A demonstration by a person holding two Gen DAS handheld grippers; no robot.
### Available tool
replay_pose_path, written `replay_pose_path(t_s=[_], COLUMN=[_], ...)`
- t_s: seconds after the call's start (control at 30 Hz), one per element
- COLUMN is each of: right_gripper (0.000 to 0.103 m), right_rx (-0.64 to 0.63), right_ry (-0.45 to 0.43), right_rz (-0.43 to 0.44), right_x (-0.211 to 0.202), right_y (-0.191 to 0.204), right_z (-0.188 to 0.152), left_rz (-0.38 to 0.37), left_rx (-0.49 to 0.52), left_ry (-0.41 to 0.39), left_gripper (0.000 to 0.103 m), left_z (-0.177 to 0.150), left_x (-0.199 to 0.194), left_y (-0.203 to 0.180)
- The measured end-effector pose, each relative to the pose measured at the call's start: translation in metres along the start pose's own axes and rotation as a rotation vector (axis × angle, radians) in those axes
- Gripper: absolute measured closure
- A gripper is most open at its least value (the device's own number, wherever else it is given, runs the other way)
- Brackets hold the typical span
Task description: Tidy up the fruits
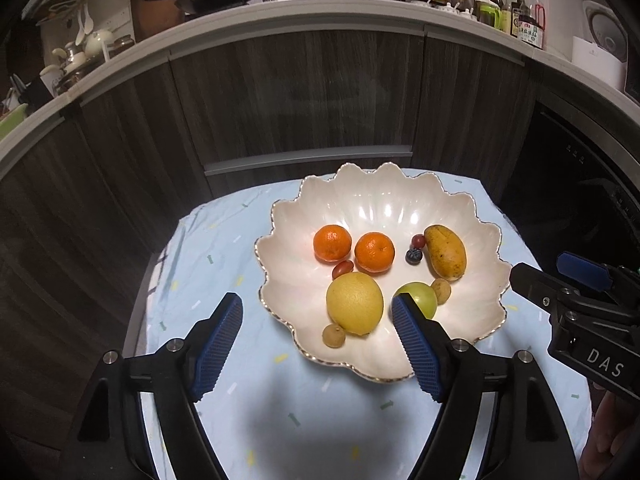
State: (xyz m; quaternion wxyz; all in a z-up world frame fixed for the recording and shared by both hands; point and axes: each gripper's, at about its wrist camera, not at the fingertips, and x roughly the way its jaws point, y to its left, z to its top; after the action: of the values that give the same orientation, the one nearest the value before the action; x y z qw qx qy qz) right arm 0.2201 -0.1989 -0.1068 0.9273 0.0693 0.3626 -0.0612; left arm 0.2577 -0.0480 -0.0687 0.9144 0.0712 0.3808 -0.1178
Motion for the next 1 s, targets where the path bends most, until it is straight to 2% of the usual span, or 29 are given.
replay_pose_path(t_s=[0.43,0.6,1.0], right_gripper=[0.034,0.028,0.026], right_rx=[-0.036,-0.041,-0.054], right_ry=[-0.058,-0.079,-0.080], right_rz=[-0.021,-0.031,-0.032], right_x=[-0.043,-0.058,-0.080], right_y=[0.002,0.003,0.003], right_z=[-0.016,-0.026,-0.051], left_rz=[0.034,0.044,0.059], left_rx=[-0.004,-0.008,-0.027], left_ry=[-0.021,-0.021,-0.011], left_gripper=[0.024,0.024,0.019], left_z=[-0.016,-0.026,-0.053], left_x=[-0.042,-0.058,-0.083], left_y=[-0.001,-0.001,-0.002])
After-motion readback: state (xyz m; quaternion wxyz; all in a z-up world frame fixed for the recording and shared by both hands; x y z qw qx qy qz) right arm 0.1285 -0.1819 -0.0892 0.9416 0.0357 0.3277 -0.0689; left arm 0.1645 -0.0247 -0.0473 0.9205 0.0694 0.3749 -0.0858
